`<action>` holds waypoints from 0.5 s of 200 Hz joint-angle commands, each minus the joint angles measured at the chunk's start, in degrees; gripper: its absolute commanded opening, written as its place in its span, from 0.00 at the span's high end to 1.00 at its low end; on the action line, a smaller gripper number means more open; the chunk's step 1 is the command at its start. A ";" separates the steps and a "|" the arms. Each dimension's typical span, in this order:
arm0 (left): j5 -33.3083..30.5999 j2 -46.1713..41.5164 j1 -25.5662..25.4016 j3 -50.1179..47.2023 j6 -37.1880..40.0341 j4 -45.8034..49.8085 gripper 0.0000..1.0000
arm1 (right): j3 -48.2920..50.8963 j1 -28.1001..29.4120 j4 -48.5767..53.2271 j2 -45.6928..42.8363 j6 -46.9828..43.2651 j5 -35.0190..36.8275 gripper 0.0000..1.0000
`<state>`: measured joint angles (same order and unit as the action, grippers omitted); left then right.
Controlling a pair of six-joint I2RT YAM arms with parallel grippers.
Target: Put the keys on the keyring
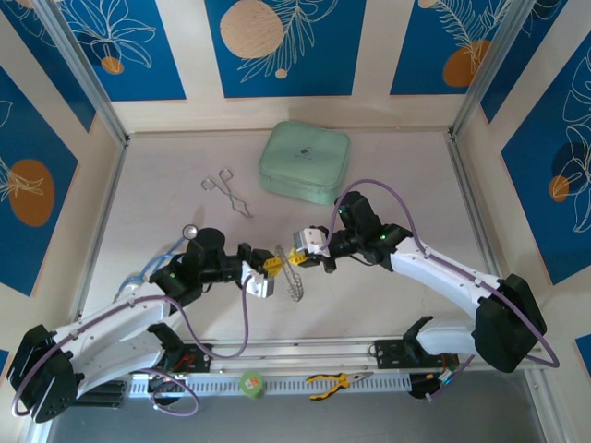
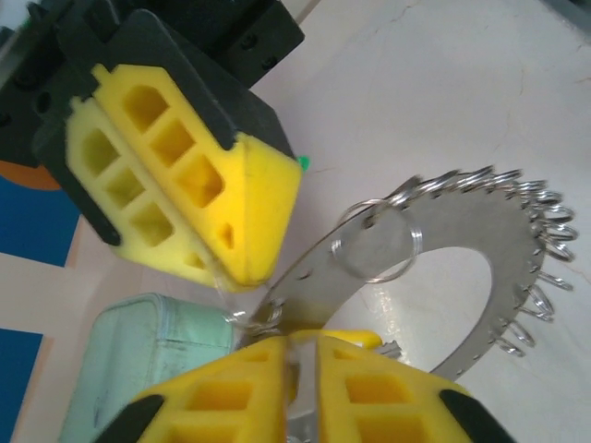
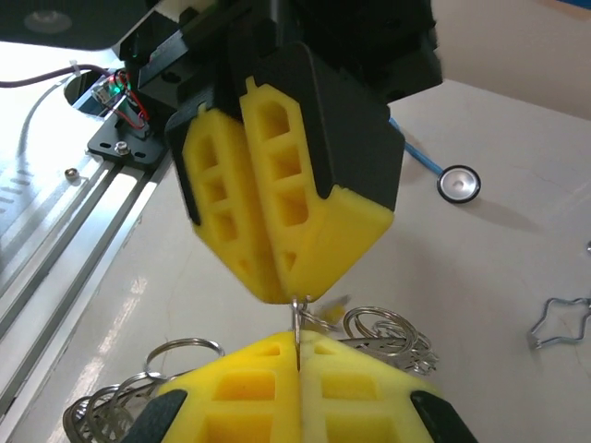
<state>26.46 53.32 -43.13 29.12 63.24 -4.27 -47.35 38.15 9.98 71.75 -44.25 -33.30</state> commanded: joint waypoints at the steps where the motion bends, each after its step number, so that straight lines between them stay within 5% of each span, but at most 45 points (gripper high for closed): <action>1: -0.70 -1.51 -0.72 0.43 -0.36 4.04 0.75 | 0.22 -0.54 -3.22 -1.96 1.05 -1.94 1.00; 45: -8.42 -9.89 -0.68 2.43 -19.41 7.62 0.53 | 1.47 -0.44 -4.56 -2.58 0.93 -1.70 1.00; 73: -8.17 -12.12 -0.67 4.07 -34.20 9.21 0.51 | 1.06 0.24 -3.73 -2.31 -0.81 -1.61 1.00; 100: -4.59 -8.15 -0.71 6.66 -40.77 12.14 0.52 | 0.59 1.07 -3.12 -1.87 -1.75 -0.92 1.00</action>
<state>19.42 42.22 -43.42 32.77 34.41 3.86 -46.39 38.28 6.87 70.35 -44.34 -33.23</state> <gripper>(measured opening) 0.480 0.054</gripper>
